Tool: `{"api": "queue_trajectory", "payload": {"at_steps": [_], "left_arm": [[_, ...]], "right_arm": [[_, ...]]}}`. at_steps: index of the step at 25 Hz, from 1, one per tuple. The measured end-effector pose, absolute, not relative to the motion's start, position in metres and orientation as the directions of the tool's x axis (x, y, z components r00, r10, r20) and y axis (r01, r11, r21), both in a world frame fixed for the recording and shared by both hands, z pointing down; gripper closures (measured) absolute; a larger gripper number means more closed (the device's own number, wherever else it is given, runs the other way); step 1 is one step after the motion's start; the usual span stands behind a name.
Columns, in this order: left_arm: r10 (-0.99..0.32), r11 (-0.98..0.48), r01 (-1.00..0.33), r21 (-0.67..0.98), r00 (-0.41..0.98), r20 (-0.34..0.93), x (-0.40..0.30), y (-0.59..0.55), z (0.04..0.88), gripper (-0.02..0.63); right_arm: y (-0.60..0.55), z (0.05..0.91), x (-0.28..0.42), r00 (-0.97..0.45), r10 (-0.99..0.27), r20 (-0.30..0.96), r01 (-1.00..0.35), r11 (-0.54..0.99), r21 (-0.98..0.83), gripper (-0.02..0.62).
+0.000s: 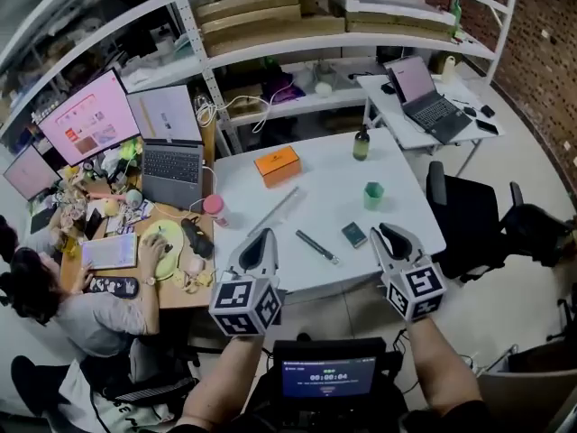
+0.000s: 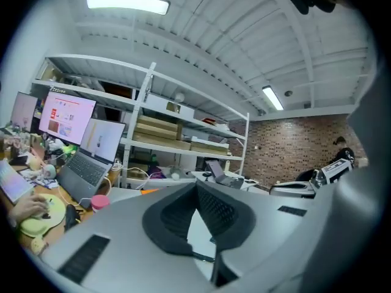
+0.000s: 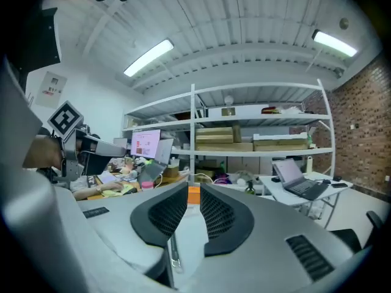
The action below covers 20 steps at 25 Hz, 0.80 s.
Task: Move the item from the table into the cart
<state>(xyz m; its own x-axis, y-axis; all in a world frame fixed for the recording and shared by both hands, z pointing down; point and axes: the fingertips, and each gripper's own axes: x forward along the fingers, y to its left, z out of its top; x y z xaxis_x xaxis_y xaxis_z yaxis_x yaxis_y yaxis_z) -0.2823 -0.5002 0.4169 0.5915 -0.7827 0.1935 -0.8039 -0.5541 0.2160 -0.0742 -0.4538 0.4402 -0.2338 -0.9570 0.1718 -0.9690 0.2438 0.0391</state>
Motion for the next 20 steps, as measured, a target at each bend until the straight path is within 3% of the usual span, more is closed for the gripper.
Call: {"api": "queue_trajectory", "payload": {"at_steps": [3,5,9,11,20], "left_arm": [[-0.813,-0.502,-0.838,0.213,0.541,0.213,-0.334,-0.546,0.438,0.594],[-0.82,-0.473,-0.853,0.222,0.518,0.243,-0.36,-0.573,0.454,0.594],[-0.821,-0.396,-0.878,0.267,0.469,0.325,-0.391,-0.608,0.497,0.594],[-0.821,-0.347,-0.892,0.288,0.438,0.366,-0.399,-0.623,0.52,0.589],[-0.74,-0.182,-0.926,0.331,0.35,0.574,-0.393,-0.67,0.637,0.588]], "right_arm": [[-0.522,0.464,-0.129,-0.319,-0.925,0.207,-0.943,0.331,0.025,0.54],[-0.562,0.483,-0.162,-0.376,-0.892,0.25,-0.922,0.388,-0.003,0.437],[-0.624,0.53,-0.209,-0.461,-0.808,0.368,-0.876,0.48,-0.044,0.418],[-0.652,0.558,-0.227,-0.49,-0.755,0.435,-0.85,0.525,-0.046,0.333],[-0.722,0.728,-0.247,-0.471,-0.449,0.759,-0.75,0.657,-0.077,0.333]]}}
